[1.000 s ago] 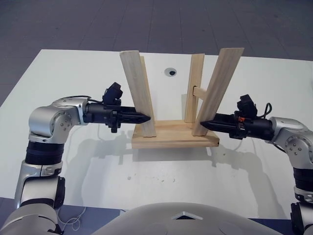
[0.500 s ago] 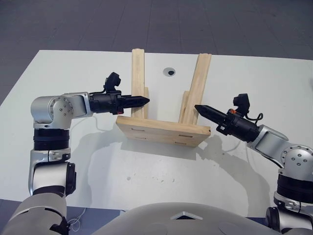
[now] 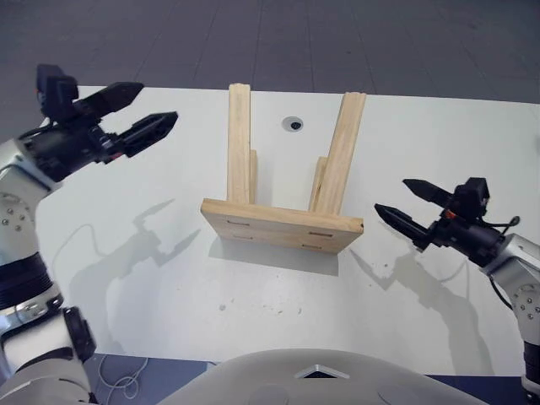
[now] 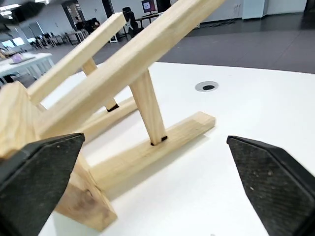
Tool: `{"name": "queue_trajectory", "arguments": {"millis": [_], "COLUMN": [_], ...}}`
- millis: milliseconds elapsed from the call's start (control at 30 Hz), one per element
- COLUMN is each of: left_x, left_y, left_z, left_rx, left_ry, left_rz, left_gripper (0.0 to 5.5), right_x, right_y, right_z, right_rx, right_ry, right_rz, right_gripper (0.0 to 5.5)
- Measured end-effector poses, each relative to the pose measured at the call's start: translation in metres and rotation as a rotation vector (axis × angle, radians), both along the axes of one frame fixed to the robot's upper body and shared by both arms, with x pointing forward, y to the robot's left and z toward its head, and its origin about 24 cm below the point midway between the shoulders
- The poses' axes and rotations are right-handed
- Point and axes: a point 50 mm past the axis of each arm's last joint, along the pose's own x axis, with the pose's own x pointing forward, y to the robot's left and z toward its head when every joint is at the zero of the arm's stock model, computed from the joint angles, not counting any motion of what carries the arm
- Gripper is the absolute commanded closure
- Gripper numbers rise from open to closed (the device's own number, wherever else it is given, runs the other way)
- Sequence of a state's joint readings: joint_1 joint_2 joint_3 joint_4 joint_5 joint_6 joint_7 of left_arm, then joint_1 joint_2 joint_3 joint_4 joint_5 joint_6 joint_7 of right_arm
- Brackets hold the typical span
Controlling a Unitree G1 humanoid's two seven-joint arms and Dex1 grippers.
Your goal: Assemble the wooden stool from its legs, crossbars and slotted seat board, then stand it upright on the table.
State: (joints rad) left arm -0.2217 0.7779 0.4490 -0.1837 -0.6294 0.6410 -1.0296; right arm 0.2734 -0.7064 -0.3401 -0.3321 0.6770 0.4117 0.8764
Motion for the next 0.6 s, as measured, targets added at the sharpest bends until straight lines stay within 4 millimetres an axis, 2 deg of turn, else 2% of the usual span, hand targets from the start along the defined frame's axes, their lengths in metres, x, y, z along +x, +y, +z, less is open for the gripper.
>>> {"name": "queue_trajectory", "arguments": {"millis": [100, 233, 467, 500, 600], "left_x": [-0.022, -0.028, -0.009, -0.008, -0.01], "left_y": [-0.007, -0.018, -0.047, -0.051, -0.054], "left_z": [-0.028, -0.049, -0.082, -0.088, -0.1], "left_rx": [0.125, 0.251, 0.406, 0.437, 0.484], "left_ry": [0.085, 0.109, 0.042, 0.035, 0.032], "left_rz": [-0.134, -0.259, -0.446, -0.49, -0.568], "left_gripper": [0.14, 0.14, 0.14, 0.32, 0.68], "right_x": [-0.017, -0.019, 0.006, 0.01, 0.017], "right_y": [0.005, 0.02, 0.033, 0.034, 0.036], "right_z": [-0.014, -0.021, -0.029, -0.032, -0.036], "right_rx": [-0.077, -0.089, -0.119, -0.121, -0.131], "right_ry": [0.004, 0.002, -0.036, -0.029, -0.023], "right_rz": [0.117, 0.252, 0.382, 0.406, 0.451], "right_gripper": [0.13, 0.13, 0.13, 0.1, 0.54]}}
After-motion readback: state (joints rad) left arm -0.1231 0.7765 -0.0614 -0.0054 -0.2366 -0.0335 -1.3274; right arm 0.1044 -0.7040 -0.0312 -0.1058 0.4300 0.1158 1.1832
